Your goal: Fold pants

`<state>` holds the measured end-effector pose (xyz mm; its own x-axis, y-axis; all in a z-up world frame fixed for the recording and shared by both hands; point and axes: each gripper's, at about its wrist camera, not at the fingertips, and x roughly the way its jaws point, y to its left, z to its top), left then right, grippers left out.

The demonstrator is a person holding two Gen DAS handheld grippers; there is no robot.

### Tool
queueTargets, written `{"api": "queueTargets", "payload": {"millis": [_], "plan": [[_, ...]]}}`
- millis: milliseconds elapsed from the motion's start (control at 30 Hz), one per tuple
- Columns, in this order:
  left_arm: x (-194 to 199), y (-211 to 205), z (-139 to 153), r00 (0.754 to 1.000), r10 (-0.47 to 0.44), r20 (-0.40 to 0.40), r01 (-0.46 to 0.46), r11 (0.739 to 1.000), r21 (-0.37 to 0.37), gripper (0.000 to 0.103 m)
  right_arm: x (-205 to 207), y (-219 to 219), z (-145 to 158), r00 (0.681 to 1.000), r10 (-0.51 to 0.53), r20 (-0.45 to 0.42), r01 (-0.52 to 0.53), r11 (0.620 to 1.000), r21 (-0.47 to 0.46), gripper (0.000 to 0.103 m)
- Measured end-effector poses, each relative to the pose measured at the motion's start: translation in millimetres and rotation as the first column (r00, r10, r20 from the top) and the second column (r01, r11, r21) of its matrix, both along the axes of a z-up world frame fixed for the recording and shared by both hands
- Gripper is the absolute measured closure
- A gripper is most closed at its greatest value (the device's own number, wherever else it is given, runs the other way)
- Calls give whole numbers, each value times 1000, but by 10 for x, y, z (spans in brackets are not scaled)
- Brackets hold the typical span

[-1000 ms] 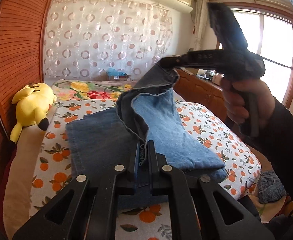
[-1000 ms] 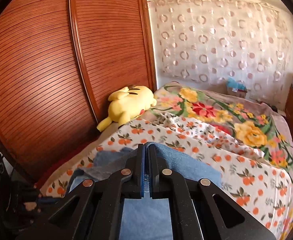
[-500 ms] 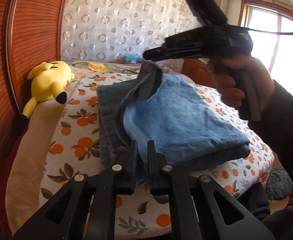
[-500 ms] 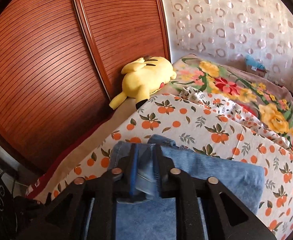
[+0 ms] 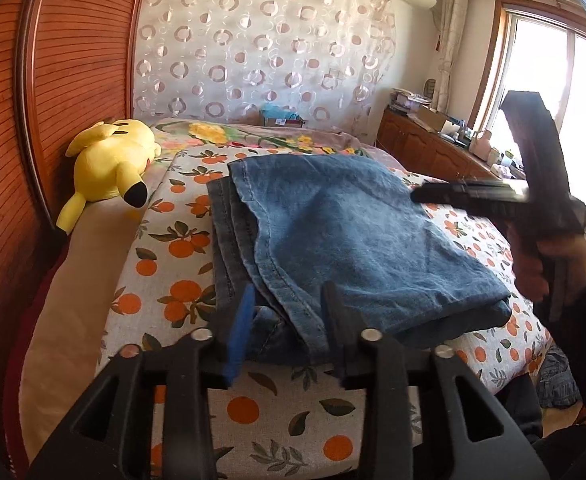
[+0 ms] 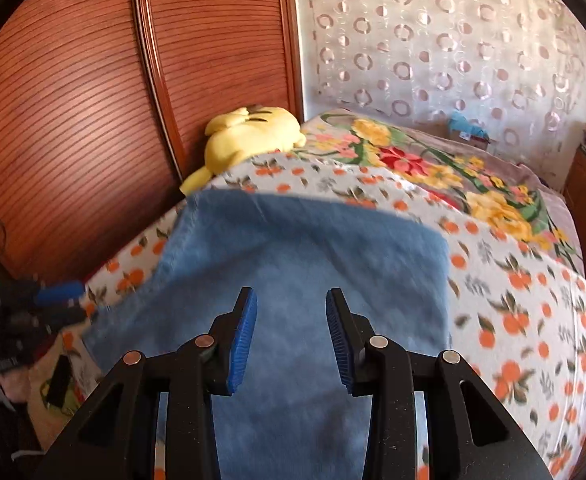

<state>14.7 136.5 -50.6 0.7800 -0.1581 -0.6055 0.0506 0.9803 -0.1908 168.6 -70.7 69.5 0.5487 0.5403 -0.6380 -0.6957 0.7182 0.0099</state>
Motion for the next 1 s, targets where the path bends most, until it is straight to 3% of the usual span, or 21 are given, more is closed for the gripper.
{"api": "queueTargets", "payload": {"millis": [33,133,200,233,533,800,1000], "plan": [[18,-31,-2,1000,-7,0,7,1000,4,55,-54,-68,-67,1000,-14,1,14,1000,-10,66],[57,-99,5,1000,-18,5,18,1000,11,49,-192,-225,-172,999,-51,3,51,998,-26,66],[84,-145,6,1000,-21,6,21,1000,13,30,-271,-304,-220,997,-75,5,75,997,-22,66],[92,-159,3,1000,-22,7,21,1000,13,27,-309,-334,-247,996,-94,5,94,995,-20,66],[172,-291,-112,999,-8,-46,11,999,45,27,-541,-571,-471,990,-141,-32,142,990,22,66],[181,-242,-338,994,38,-107,-33,998,51,27,-548,-560,-685,987,-161,-6,161,987,1,59],[122,-207,-350,991,70,-114,-65,997,46,27,-467,-627,-720,988,-146,-46,148,988,35,58]]}}
